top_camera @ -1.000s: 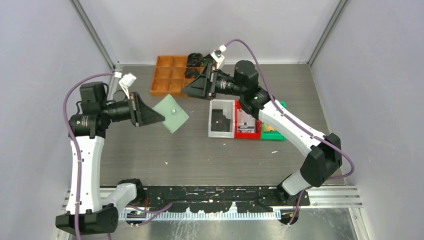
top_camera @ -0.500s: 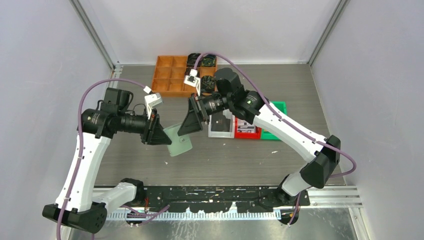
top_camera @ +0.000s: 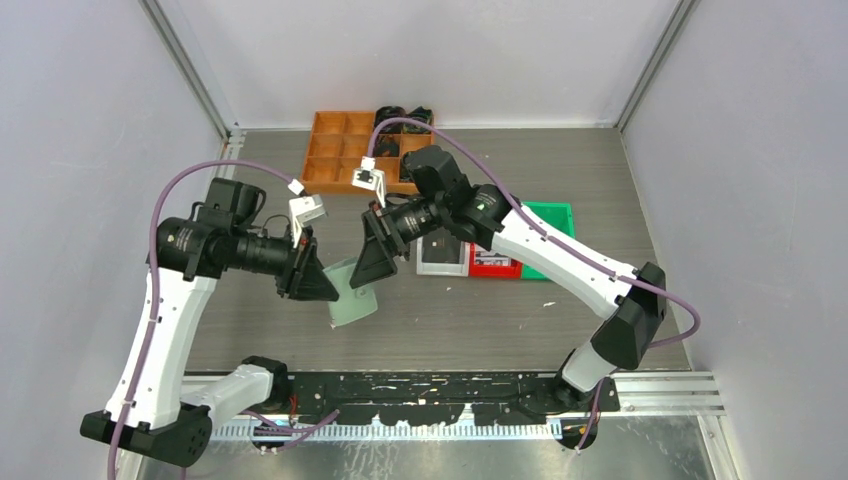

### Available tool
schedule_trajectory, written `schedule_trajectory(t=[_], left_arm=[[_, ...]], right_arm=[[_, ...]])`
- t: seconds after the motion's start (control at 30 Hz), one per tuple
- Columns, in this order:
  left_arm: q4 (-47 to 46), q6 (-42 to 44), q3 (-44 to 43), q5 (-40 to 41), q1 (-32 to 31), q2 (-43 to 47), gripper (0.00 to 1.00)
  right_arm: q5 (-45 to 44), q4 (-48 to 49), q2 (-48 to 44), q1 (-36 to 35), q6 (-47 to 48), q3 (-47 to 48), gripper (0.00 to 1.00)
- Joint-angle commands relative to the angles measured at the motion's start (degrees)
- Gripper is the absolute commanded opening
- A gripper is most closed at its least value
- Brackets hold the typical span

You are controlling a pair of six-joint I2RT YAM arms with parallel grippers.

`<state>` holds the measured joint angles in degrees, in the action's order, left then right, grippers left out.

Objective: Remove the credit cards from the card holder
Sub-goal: Pick up the card holder from the center of the board.

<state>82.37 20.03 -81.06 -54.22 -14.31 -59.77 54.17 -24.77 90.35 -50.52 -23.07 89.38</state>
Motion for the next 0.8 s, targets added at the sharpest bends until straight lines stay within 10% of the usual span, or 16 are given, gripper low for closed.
schedule_trajectory(t=[0.0, 0.47, 0.77], left_arm=[[1.86, 2.79, -4.4, -7.17, -0.82, 0.88, 0.02], [2.97, 2.03, -6.05, -9.68, -1.47, 0.61, 0.0], [2.99, 2.74, -6.86, -8.64, -1.47, -0.24, 0.0]], right_arm=[[-4.26, -6.11, 0.43, -0.81, 7.8, 4.32, 0.83], [-5.32, -11.07, -0.66, -0.49, 14.7, 8.45, 0.92], [5.4, 8.75, -2.49, -1.95, -0.73, 2.84, 0.43]])
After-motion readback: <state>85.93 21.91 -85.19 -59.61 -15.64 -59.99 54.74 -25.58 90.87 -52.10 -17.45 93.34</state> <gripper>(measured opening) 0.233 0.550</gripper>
